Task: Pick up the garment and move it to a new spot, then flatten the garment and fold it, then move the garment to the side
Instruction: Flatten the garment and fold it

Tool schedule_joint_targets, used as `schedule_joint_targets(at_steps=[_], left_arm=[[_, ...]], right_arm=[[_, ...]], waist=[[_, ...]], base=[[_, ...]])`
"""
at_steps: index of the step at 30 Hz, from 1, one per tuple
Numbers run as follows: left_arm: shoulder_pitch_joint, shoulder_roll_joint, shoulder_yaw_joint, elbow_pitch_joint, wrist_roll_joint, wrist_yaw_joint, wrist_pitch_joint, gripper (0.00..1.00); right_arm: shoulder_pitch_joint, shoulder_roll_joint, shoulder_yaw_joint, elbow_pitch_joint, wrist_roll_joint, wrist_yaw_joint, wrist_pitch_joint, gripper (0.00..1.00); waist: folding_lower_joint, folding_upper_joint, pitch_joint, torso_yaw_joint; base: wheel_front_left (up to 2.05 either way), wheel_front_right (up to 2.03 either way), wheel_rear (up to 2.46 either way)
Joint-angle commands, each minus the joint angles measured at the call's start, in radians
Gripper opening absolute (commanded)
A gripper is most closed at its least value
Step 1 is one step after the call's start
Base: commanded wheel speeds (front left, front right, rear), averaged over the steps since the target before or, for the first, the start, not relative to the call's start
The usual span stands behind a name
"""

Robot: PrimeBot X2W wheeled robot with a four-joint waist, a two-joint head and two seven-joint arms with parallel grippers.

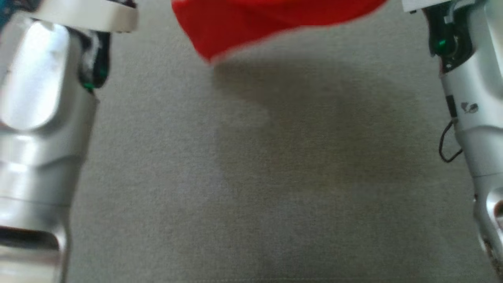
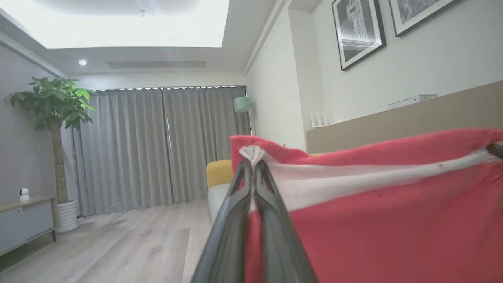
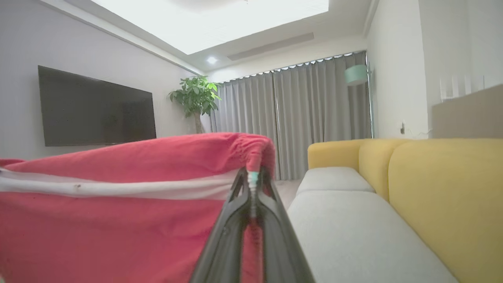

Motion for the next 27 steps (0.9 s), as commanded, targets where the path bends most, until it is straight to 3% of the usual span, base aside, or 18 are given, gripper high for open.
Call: schedule_joint_targets(at_steps=[1, 7, 11, 16, 27], left_arm=[[0.000, 0.019, 0.053, -0.037, 0.014, 0.005, -0.003, 0.00], [0.237, -0.057, 0.114, -0.051, 0.039, -0.023, -0.004, 0.00], [0.532, -0.129, 0.134, 0.016, 0.048, -0.052, -0.004, 0.00], [0.766, -0.191, 0.160, 0.069, 0.054, -0.069, -0.004, 0.00], [1.056, -0.232, 0.247, 0.039, 0.073, -0.079, -0.004, 0.00]], right_arm=[[0.009, 0.028, -0.012, -0.011, 0.002, -0.001, -0.007, 0.00], [0.199, 0.036, -0.009, -0.002, 0.023, -0.001, -0.008, 0.00], [0.464, 0.040, 0.038, 0.050, 0.108, -0.001, -0.008, 0.00], [0.679, 0.050, 0.073, 0.059, 0.206, -0.001, -0.008, 0.00], [0.955, 0.054, 0.076, -0.032, 0.307, -0.001, -0.008, 0.00]], waist=[[-0.0005, 0.0000, 0.022, 0.025], [-0.0005, 0.0000, -0.011, 0.039], [-0.0005, 0.0000, -0.058, 0.035], [-0.0005, 0.0000, -0.116, 0.028], [-0.0005, 0.0000, -0.267, 0.031]], base=[[0.00, 0.00, 0.00], [0.00, 0.00, 0.00], [0.00, 0.00, 0.00], [0.00, 0.00, 0.00], [0.00, 0.00, 0.00]])
